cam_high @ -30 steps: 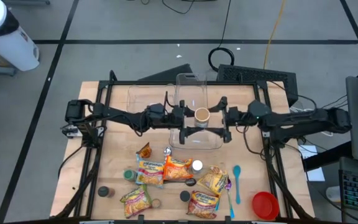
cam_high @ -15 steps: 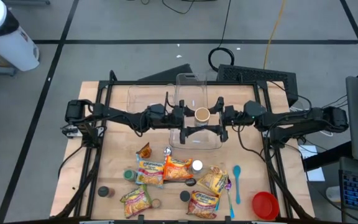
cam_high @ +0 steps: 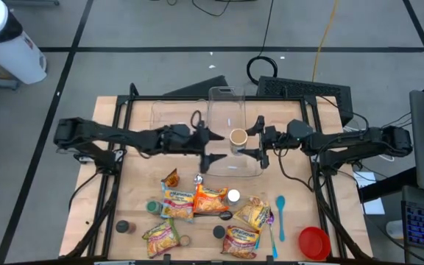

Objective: Pick & Place Food Item
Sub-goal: Put the gold seasoning bottle into the top left transparent container

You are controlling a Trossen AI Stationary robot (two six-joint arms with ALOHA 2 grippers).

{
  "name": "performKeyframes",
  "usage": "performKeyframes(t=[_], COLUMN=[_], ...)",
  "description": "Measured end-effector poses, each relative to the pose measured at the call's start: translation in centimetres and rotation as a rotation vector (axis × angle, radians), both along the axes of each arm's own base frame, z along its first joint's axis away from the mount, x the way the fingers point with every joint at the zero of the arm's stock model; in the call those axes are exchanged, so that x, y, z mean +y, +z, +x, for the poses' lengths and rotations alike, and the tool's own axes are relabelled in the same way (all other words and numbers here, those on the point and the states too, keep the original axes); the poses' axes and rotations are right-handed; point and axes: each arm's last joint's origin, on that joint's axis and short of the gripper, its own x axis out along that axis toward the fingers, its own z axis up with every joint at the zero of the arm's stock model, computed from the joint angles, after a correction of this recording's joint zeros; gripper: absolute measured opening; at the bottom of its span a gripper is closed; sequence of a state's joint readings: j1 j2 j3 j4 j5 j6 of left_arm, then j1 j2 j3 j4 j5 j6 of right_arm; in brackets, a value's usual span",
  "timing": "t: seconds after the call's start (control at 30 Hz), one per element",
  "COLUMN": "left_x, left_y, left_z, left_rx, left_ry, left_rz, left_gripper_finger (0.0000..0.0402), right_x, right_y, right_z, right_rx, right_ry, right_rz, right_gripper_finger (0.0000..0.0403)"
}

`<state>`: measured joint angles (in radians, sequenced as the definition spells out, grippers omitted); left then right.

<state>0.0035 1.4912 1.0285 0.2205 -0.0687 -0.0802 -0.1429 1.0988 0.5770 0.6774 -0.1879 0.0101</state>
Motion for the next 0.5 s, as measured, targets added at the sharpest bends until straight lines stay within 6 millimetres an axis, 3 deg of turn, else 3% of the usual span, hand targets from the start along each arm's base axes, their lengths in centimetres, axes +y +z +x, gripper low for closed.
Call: performKeyframes(t=[0.2,0.3,0.37,0.5], left_x=[0.5,0.9,0.9,0.3], left_y=[8.5,11.0,11.6,10.2], left_z=[-2.8,-2.3,-1.4,1.8], left_rx=[0.087,0.181,0.252,0.429], left_ry=[0.026,0.044,0.033,-0.049], left_rz=[-0.009,-0.023,-0.018,0.031], left_gripper_finger=[0.0273,0.0269,0.0271,0.0298], right_x=[0.2,0.6,1.0,1.3], right_y=[-0.8,-1.1,-1.5,-2.1], right_z=[0.1,0.5,0.9,1.6], right_rx=[0.078,0.085,0.086,0.083], right_ry=[0.005,0.025,0.042,0.06], right_rz=[0.011,0.0,-0.014,-0.02], right_gripper_finger=[0.0263,0.0263,0.0263,0.0263])
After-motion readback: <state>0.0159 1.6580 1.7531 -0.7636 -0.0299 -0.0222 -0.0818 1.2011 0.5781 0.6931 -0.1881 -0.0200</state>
